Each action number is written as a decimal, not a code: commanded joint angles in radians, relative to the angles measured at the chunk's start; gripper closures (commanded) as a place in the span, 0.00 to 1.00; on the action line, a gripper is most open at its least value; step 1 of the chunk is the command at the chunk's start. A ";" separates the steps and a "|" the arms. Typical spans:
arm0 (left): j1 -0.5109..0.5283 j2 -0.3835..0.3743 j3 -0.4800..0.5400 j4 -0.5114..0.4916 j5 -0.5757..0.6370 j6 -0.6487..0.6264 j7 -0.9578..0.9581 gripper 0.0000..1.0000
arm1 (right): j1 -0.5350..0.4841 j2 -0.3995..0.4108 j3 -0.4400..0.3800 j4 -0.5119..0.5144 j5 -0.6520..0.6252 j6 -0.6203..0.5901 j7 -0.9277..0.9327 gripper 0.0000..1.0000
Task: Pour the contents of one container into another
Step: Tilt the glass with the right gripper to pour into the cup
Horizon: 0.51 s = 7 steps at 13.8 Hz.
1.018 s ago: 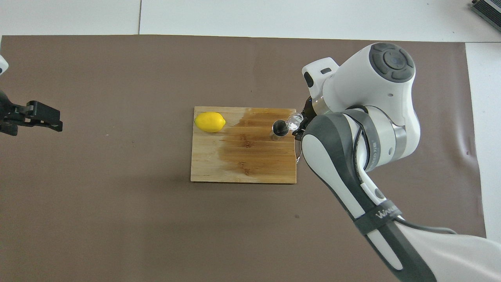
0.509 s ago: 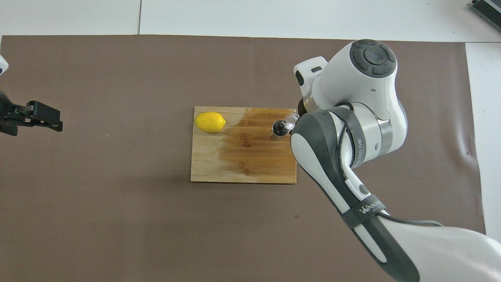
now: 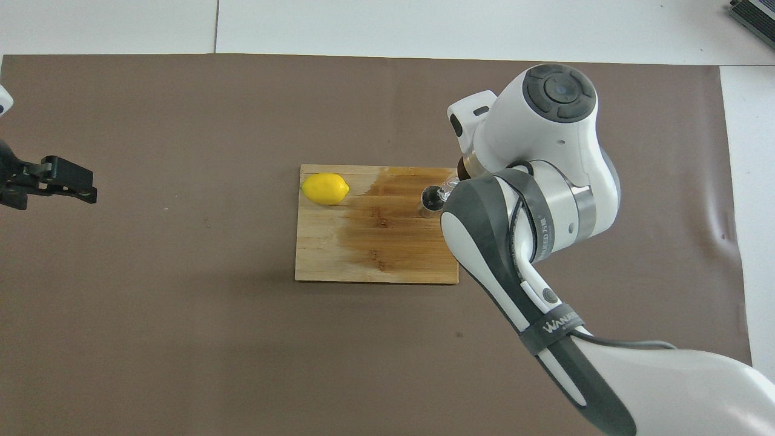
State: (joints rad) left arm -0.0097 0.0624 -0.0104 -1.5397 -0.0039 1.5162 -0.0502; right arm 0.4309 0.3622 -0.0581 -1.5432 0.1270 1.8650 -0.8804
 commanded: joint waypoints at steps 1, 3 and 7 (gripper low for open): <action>0.005 -0.027 -0.005 -0.028 0.012 -0.005 -0.011 0.00 | 0.014 0.027 0.003 0.043 -0.035 -0.030 0.026 1.00; 0.005 -0.027 -0.005 -0.028 0.012 -0.005 -0.011 0.00 | 0.015 0.037 0.003 0.058 -0.036 -0.030 0.029 1.00; 0.005 -0.027 -0.005 -0.028 0.012 -0.005 -0.011 0.00 | 0.015 0.037 0.003 0.058 -0.052 -0.035 0.032 1.00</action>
State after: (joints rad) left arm -0.0097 0.0624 -0.0104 -1.5397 -0.0039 1.5162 -0.0502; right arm 0.4475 0.3809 -0.0586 -1.5219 0.1103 1.8612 -0.8750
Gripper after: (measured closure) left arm 0.000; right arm 0.515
